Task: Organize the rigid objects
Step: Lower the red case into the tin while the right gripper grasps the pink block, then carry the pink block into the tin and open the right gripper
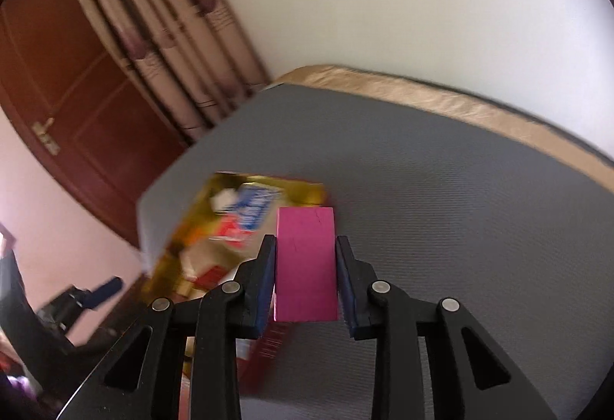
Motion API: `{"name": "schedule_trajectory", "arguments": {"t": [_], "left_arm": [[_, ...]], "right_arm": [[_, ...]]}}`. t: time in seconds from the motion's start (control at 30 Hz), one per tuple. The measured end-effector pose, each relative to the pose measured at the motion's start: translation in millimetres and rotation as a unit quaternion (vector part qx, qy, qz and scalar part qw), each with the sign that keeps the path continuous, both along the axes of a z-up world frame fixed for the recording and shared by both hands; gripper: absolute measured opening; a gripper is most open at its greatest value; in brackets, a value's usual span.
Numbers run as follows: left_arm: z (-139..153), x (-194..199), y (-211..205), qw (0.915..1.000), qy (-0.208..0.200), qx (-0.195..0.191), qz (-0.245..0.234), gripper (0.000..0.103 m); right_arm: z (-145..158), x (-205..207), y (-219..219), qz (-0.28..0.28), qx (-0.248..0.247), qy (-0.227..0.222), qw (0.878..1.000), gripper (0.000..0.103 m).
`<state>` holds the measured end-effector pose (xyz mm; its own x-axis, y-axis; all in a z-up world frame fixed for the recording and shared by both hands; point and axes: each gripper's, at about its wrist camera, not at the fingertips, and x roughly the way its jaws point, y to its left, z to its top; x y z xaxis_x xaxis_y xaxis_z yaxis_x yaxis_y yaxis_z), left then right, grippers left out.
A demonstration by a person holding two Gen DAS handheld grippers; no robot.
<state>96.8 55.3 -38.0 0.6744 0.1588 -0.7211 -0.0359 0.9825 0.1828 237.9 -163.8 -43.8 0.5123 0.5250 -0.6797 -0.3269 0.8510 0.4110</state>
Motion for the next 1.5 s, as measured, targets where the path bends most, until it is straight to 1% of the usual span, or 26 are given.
{"name": "schedule_trajectory", "arguments": {"t": [0.13,0.2,0.27,0.37,0.43,0.57,0.7,0.8,0.87,1.0,1.03,1.07,1.1,1.17,1.2,1.23,1.37,1.4,1.43,1.47,1.5], "left_arm": [[0,-8,16,0.9995,-0.019,0.014,0.02,0.048],[0,-8,23,0.9995,-0.018,0.008,0.024,0.048],[-3,-6,29,0.9996,-0.012,-0.005,0.024,0.048],[-9,-2,32,0.9998,0.003,-0.014,0.017,0.048],[-11,0,32,0.9998,0.005,-0.013,0.015,0.048],[-13,2,33,0.9999,0.006,-0.009,0.012,0.048],[-16,4,35,0.9997,0.014,-0.015,0.012,0.048],[-17,4,36,0.9996,0.016,-0.019,0.014,0.048],[-17,5,37,0.9995,0.019,-0.02,0.015,0.048],[-18,6,36,0.9995,0.022,-0.02,0.014,0.048],[-18,6,36,0.9994,0.023,-0.021,0.013,0.048],[-19,5,35,0.9994,0.024,-0.022,0.012,0.048],[-19,5,35,0.9994,0.024,-0.022,0.012,0.048],[-18,4,34,0.9994,0.022,-0.022,0.012,0.048],[-18,4,34,0.9995,0.021,-0.023,0.01,0.048],[-17,3,34,0.9994,0.02,-0.026,0.009,0.048],[-10,-2,33,0.9993,-0.005,-0.036,-0.004,0.048],[-8,-5,32,0.9994,-0.017,-0.03,-0.005,0.048],[-7,-6,31,0.9993,-0.023,-0.029,-0.006,0.048],[-4,-9,31,0.999,-0.028,-0.035,-0.01,0.048],[-2,-11,31,0.9985,-0.032,-0.042,-0.012,0.048]], "right_arm": [[-13,4,40,0.009,-0.001,0.015,1.0,0.027],[-18,6,52,0.006,-0.013,0.015,1.0,0.027],[-24,12,61,0.003,-0.015,0.023,1.0,0.027],[-31,18,65,-0.006,-0.02,0.029,0.999,0.027],[-36,23,69,-0.011,-0.016,0.037,0.999,0.027],[-42,27,75,-0.015,-0.026,0.038,0.999,0.027],[-49,30,81,-0.02,-0.034,0.041,0.998,0.027],[-51,30,81,-0.029,-0.037,0.04,0.998,0.029],[-50,29,80,-0.035,-0.037,0.035,0.998,0.03],[-38,18,81,-0.043,-0.055,0.003,0.998,0.031],[-31,9,82,-0.046,-0.062,-0.014,0.997,0.034],[-28,4,82,-0.047,-0.063,-0.024,0.997,0.04],[-22,-4,82,-0.047,-0.062,-0.038,0.996,0.045],[-12,-24,83,-0.052,-0.068,-0.07,0.994,0.063],[-8,-35,84,-0.057,-0.077,-0.085,0.992,0.068],[-4,-47,85,-0.064,-0.087,-0.103,0.989,0.075],[6,-93,84,-0.093,-0.115,-0.161,0.976,0.088],[9,-100,83,-0.1,-0.116,-0.171,0.973,0.089],[12,-111,81,-0.112,-0.115,-0.184,0.97,0.093],[16,-123,78,-0.127,-0.112,-0.196,0.966,0.1],[19,-130,76,-0.137,-0.11,-0.204,0.963,0.101]]}}
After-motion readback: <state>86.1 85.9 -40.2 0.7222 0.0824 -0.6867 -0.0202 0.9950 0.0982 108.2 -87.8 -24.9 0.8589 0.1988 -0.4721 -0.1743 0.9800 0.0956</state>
